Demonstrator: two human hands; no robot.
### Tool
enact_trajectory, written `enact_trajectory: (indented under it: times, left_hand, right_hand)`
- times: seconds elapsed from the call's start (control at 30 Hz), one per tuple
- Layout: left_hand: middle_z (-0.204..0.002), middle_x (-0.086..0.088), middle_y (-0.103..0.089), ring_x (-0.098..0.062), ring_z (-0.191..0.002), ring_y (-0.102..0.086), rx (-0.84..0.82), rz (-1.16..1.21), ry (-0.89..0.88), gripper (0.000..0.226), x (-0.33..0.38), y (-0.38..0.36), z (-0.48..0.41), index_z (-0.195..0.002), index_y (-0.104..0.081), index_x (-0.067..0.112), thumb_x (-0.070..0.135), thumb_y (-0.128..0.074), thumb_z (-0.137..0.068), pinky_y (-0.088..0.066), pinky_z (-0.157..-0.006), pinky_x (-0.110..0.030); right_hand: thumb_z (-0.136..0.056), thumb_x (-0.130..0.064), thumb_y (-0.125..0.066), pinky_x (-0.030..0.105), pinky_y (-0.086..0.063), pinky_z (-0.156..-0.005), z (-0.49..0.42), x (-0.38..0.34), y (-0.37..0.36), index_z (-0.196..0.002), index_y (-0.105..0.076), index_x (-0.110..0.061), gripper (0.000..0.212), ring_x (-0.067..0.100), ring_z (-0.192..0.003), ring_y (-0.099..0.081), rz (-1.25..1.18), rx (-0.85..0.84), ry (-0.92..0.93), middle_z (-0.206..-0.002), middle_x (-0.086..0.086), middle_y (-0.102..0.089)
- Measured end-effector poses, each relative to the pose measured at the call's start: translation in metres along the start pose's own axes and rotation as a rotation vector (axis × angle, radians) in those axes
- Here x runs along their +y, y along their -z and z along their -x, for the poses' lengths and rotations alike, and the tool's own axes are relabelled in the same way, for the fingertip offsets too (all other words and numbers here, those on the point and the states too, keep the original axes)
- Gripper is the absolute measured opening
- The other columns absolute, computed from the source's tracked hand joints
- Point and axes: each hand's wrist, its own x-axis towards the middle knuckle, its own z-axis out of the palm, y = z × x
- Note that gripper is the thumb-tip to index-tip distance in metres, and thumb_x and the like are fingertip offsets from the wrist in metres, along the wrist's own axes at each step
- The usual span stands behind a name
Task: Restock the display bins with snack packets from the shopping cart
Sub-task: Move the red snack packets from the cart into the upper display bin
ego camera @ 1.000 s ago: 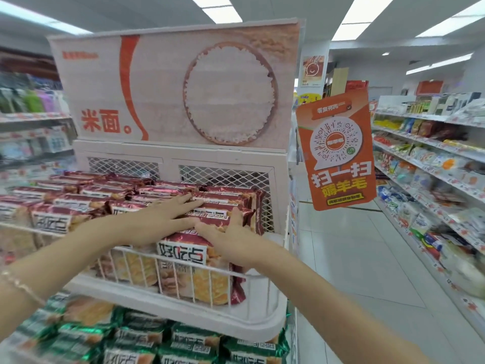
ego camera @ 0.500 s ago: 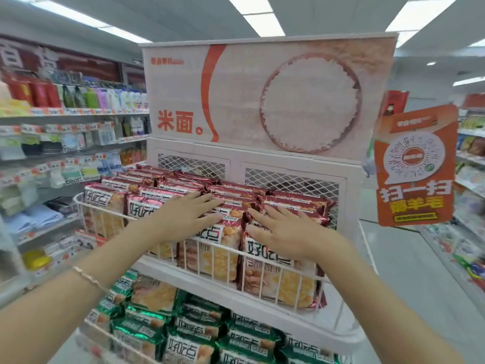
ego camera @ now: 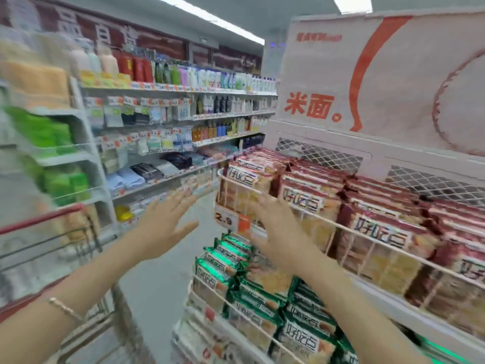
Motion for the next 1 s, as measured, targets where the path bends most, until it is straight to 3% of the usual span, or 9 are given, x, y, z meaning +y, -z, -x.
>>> enact_trajectory:
  times: [0.1, 0.23, 0.4, 0.47, 0.6, 0.73, 0.87, 0.97, 1.0]
  left_hand:
    - [-0.168, -0.001, -0.003, -0.022, -0.154, -0.004, -0.194, -0.063, 0.192, 0.081, -0.099, -0.037, 0.041, -0.159, -0.017, 0.028, 0.069, -0.016, -0.089, -0.012, -0.123, -0.046]
    - [-0.153, -0.006, -0.03, -0.027, -0.139, -0.036, -0.332, -0.034, 0.371, 0.077, -0.194, -0.087, 0.094, -0.153, -0.031, 0.022, 0.071, -0.02, -0.094, -0.035, -0.11, -0.046]
    - [-0.167, -0.005, -0.007, -0.023, -0.154, -0.005, -0.491, 0.087, 0.548, 0.069, -0.265, -0.143, 0.148, -0.159, -0.019, 0.024, 0.061, -0.026, -0.101, -0.013, -0.123, -0.05]
    - [-0.167, -0.008, -0.01, -0.027, -0.154, -0.007, -0.533, 0.161, 0.647, 0.069, -0.286, -0.164, 0.166, -0.158, -0.024, 0.023, 0.062, -0.025, -0.101, -0.014, -0.123, -0.052]
    - [-0.156, -0.014, -0.036, -0.032, -0.143, -0.033, -0.556, 0.329, 0.835, 0.072, -0.319, -0.198, 0.191, -0.149, -0.041, 0.014, 0.064, -0.027, -0.099, -0.032, -0.116, -0.048]
    - [-0.157, -0.013, -0.037, -0.03, -0.143, -0.037, -0.535, 0.486, 1.031, 0.068, -0.34, -0.235, 0.212, -0.15, -0.04, 0.011, 0.058, -0.03, -0.103, -0.029, -0.119, -0.041]
    - [-0.149, -0.014, -0.047, -0.03, -0.134, -0.047, -0.527, 0.588, 1.262, 0.056, -0.353, -0.277, 0.233, -0.144, -0.046, 0.005, 0.045, -0.039, -0.105, -0.039, -0.108, -0.034]
    - [-0.129, -0.022, -0.052, -0.031, -0.117, -0.055, -0.537, 0.644, 1.491, 0.038, -0.35, -0.306, 0.242, -0.122, -0.057, -0.002, 0.029, -0.052, -0.101, -0.045, -0.082, -0.03]
    - [-0.135, -0.023, -0.05, -0.033, -0.121, -0.053, -0.568, 0.65, 1.538, 0.041, -0.347, -0.318, 0.245, -0.128, -0.053, -0.005, 0.024, -0.055, -0.1, -0.046, -0.085, -0.03]
  right_hand:
    - [-0.101, -0.046, -0.037, 0.035, 0.022, -0.114, -0.047, -0.057, -0.095, -0.158, -0.022, -0.024, 0.062, 0.026, -0.154, -0.006, 0.038, -0.149, 0.121, -0.165, 0.009, -0.014]
    - [-0.102, -0.042, -0.046, 0.047, 0.005, -0.122, -0.093, -0.126, -0.206, -0.158, -0.019, -0.023, 0.065, 0.027, -0.154, -0.003, 0.05, -0.397, 0.205, -0.167, 0.011, -0.007]
    - [-0.104, -0.041, -0.043, 0.048, 0.004, -0.124, -0.133, -0.189, -0.294, -0.159, -0.016, -0.023, 0.063, 0.026, -0.154, -0.001, -0.013, -0.628, 0.303, -0.167, 0.01, -0.008]
    - [-0.104, -0.04, -0.043, 0.05, 0.0, -0.124, -0.144, -0.207, -0.32, -0.158, -0.02, -0.021, 0.061, 0.025, -0.153, -0.007, -0.025, -0.696, 0.334, -0.165, 0.01, -0.017]
    - [-0.103, -0.038, -0.046, 0.05, -0.016, -0.122, -0.167, -0.225, -0.378, -0.154, -0.03, -0.017, 0.058, 0.029, -0.145, -0.03, -0.048, -0.912, 0.349, -0.155, 0.011, -0.037]
    - [-0.102, -0.035, -0.047, 0.044, -0.033, -0.116, -0.181, -0.236, -0.439, -0.154, -0.032, -0.014, 0.058, 0.029, -0.141, -0.039, -0.105, -1.1, 0.357, -0.156, 0.01, -0.039]
    - [-0.104, -0.034, -0.047, 0.042, -0.033, -0.116, -0.181, -0.242, -0.492, -0.154, -0.032, -0.012, 0.057, 0.03, -0.143, -0.037, -0.114, -1.214, 0.345, -0.158, 0.013, -0.036]
    - [-0.103, -0.031, -0.047, 0.041, -0.039, -0.111, -0.173, -0.243, -0.528, -0.153, -0.033, -0.011, 0.056, 0.032, -0.137, -0.044, -0.158, -1.282, 0.285, -0.156, 0.016, -0.037]
    - [-0.102, -0.03, -0.048, 0.039, -0.041, -0.109, -0.17, -0.244, -0.539, -0.153, -0.033, -0.012, 0.056, 0.032, -0.135, -0.047, -0.168, -1.3, 0.264, -0.155, 0.016, -0.038]
